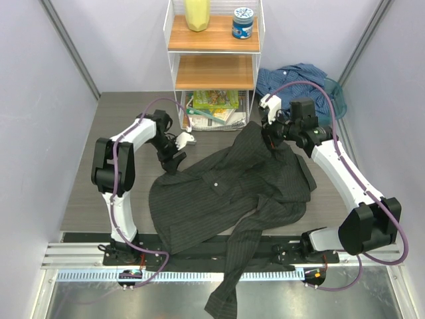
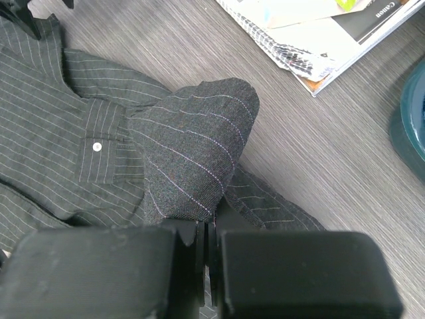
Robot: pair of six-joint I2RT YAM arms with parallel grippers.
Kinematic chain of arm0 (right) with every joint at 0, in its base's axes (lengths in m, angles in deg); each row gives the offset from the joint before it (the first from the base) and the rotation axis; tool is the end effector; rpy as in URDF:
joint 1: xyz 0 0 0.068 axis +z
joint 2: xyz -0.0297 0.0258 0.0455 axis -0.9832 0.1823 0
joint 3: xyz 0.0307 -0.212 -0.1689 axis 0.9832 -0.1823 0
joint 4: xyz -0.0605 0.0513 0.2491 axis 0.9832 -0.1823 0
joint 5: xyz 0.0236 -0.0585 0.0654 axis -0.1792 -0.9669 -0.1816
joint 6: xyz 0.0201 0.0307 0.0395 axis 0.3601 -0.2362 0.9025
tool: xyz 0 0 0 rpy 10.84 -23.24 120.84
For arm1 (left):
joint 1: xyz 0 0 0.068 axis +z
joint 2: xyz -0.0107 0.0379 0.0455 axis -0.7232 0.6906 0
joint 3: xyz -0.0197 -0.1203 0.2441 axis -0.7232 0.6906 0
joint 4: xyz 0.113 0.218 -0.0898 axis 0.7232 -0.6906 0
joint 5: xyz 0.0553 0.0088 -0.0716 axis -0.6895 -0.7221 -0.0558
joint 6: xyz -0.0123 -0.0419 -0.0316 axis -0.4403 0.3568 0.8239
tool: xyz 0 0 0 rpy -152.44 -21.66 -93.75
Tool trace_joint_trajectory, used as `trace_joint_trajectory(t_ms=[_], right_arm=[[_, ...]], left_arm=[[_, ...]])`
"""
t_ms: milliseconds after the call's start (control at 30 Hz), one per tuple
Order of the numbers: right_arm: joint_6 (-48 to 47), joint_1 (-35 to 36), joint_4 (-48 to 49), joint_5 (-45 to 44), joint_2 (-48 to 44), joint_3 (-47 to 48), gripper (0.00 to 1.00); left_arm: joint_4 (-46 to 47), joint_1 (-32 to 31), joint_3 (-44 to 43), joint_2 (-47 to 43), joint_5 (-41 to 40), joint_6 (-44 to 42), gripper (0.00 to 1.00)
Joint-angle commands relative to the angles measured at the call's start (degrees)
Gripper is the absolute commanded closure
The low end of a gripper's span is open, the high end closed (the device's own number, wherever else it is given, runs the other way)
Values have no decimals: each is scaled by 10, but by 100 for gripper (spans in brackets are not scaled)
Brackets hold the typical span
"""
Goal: Fold and stack the long sleeve shirts
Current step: Flatten the shirt out
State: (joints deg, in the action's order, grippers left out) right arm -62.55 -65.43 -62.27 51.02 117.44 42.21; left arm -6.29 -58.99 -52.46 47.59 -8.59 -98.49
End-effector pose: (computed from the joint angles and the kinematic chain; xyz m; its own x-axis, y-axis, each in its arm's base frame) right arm 0.2857 0.0886 0.3332 -0.3377 -0.4140 -0.8453 -0.7464 0.6649 -0.0274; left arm 0.3656 -0.0980 0.1770 -0.4313 0.8261 -0.3628 0.8996 0.3634 -0.2421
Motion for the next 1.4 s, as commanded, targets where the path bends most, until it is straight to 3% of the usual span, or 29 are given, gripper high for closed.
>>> trace_joint_trajectory(t_ms=[0, 133, 267, 433, 533, 800, 967, 1267, 1367], right_arm=[[-10, -5, 1, -9, 3, 28, 99], [-8, -7, -5, -9, 6, 32, 99], [-10, -11, -7, -11, 5, 34, 99], [-7, -18, -12, -14, 0, 33, 99], [-1, -25, -12, -17, -6, 32, 99], [10, -31, -11, -30, -9, 31, 99], [18, -31, -11, -35, 7, 33, 99], [25, -31, -14, -20, 38, 35, 99], [26, -32, -16, -17, 49, 38, 99]], left_arm=[[34, -13, 12, 5, 4, -19, 33], [36, -16, 24, 13, -6, -30, 41], [12, -12, 25, 6, -17, -48, 73], [-35, 16, 2, -26, -11, -50, 100], [-72, 31, -12, -53, -8, -44, 100], [-19, 63, -3, -155, -24, 4, 100], [34, 63, 42, -177, -45, 40, 100], [57, 62, 185, -216, -73, -19, 100], [61, 63, 187, -214, -67, -16, 100]])
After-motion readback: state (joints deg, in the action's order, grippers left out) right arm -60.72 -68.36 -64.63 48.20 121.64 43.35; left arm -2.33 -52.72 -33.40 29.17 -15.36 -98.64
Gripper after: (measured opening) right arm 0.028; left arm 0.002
